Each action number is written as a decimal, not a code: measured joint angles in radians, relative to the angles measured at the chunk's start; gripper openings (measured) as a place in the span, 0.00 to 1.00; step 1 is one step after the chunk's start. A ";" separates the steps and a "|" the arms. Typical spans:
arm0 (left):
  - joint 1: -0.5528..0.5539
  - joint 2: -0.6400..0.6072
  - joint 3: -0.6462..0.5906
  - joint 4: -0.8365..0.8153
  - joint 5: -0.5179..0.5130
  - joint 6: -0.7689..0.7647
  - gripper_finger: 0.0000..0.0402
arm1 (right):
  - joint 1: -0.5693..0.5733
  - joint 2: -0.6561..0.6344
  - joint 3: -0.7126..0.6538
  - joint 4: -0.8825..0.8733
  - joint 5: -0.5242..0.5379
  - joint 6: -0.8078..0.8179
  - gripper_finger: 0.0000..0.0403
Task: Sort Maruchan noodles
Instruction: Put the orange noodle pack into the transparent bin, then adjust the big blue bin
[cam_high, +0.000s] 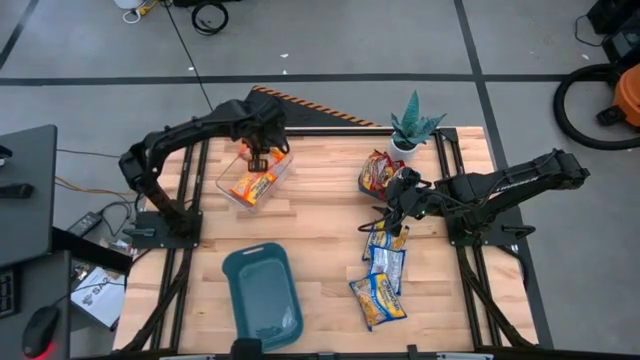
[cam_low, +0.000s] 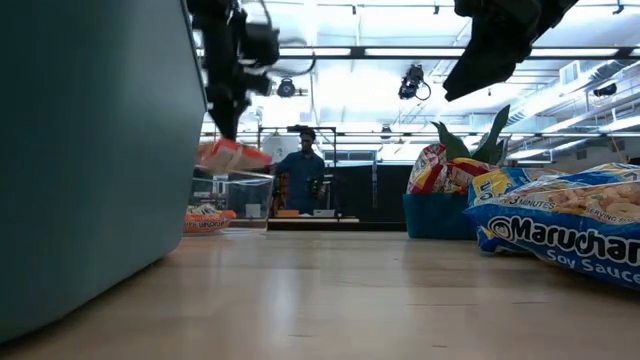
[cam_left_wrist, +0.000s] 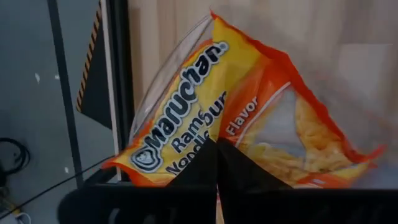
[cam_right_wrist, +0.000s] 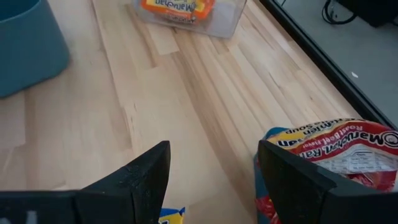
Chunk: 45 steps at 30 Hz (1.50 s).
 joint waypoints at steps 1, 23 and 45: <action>0.019 0.001 -0.021 0.023 0.013 0.012 0.00 | 0.000 0.000 0.000 0.000 0.000 0.000 0.62; 0.053 0.000 -0.225 0.245 0.097 0.053 0.28 | -0.003 0.000 0.000 0.005 0.000 -0.005 0.62; -0.478 -0.033 -0.039 -0.088 0.332 -0.256 0.35 | -0.001 0.000 0.000 0.007 -0.019 -0.006 0.62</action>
